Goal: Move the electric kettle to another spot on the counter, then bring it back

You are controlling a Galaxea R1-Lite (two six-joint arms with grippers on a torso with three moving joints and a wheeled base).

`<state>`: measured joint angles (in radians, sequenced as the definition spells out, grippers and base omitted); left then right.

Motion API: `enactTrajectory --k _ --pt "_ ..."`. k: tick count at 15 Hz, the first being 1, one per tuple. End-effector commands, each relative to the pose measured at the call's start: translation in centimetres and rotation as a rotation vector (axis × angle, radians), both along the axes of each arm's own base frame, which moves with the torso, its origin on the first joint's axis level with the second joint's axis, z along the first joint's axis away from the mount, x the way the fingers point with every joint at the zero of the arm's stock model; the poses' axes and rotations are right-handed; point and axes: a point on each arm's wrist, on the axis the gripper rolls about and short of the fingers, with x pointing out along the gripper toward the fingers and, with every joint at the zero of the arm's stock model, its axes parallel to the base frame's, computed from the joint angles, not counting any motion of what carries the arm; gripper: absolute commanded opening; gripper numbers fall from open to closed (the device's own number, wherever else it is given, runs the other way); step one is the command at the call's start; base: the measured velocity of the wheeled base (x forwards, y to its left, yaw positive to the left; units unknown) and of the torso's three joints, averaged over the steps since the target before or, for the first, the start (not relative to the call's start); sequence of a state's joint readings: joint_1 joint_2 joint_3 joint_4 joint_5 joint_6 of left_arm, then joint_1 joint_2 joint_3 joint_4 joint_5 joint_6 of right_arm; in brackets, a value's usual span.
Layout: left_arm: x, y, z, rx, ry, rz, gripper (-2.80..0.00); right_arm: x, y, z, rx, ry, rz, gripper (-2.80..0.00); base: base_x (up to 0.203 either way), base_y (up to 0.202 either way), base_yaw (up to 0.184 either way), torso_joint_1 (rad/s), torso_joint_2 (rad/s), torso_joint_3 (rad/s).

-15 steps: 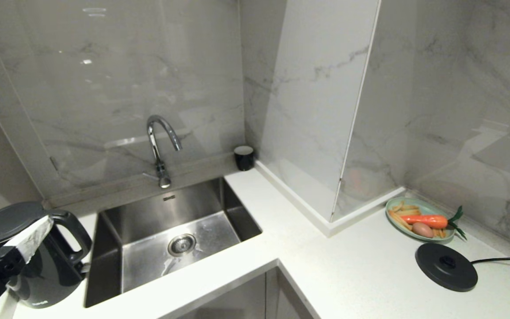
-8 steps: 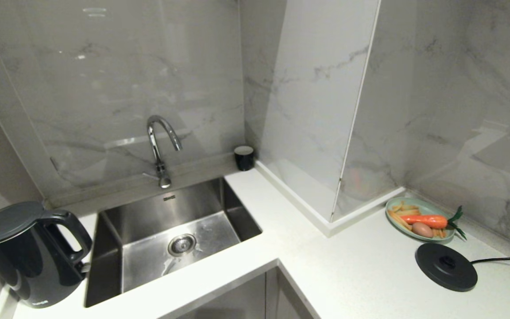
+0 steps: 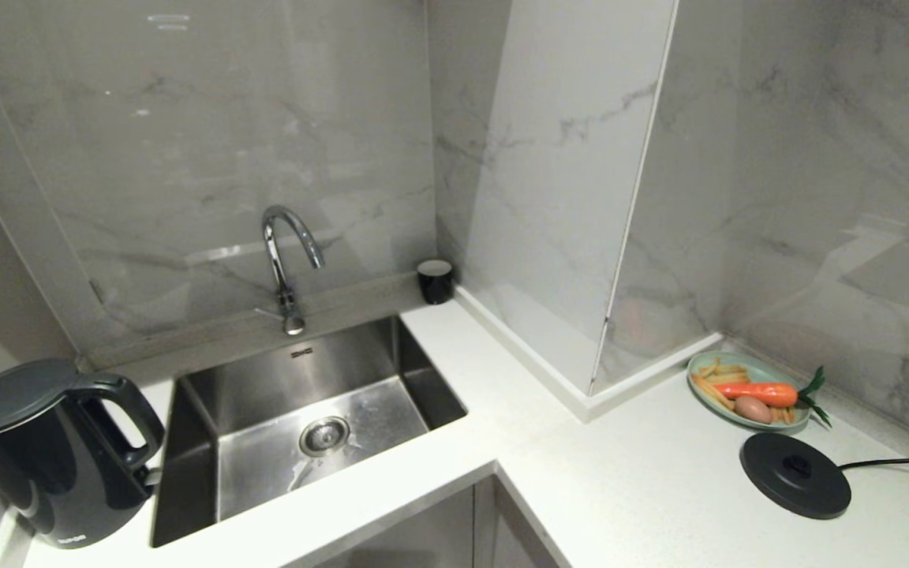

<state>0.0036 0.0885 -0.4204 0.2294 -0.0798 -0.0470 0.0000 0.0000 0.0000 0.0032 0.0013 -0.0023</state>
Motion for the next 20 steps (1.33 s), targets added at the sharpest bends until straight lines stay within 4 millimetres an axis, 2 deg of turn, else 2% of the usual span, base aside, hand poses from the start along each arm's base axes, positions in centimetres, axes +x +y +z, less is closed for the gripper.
enactTrajectory --k 1,4,8,10,12,14,20 --pt "-0.3 0.0 -2.1 0.015 -0.006 0.012 0.0 0.0 0.0 0.0 -0.001 0.0 0.002 -2.8 0.0 0.0 0.0 0.0 0.0 0.0" --pt "1.2 0.2 -5.1 0.095 0.095 0.098 0.0 0.0 0.0 0.0 -0.001 0.0 0.0 -2.8 0.0 0.0 0.0 0.0 0.0 0.0" --pt "2.6 0.4 -7.9 0.117 0.145 0.168 0.0 0.0 0.0 0.0 -0.001 0.0 0.0 -2.8 0.0 0.0 0.0 0.0 0.0 0.0" --pt "2.9 0.4 -7.8 0.108 0.097 0.188 0.0 0.0 0.0 0.0 -0.001 0.0 0.0 -2.8 0.0 0.0 0.0 0.0 0.0 0.0" --pt "2.9 0.3 -8.0 0.11 0.101 0.131 0.0 0.0 0.0 0.0 -0.001 0.0 0.0 -2.8 0.0 0.0 0.0 0.0 0.0 0.0" --pt "3.3 0.2 -9.0 0.112 0.13 0.077 0.0 0.0 0.0 0.0 -0.001 0.0 0.0 -2.8 0.0 0.0 0.0 0.0 0.0 0.0" --pt "3.2 0.2 -8.9 0.113 0.122 0.073 0.0 0.0 0.0 0.0 -0.002 0.0 0.002 -2.8 0.0 0.0 0.0 0.0 0.0 0.0"
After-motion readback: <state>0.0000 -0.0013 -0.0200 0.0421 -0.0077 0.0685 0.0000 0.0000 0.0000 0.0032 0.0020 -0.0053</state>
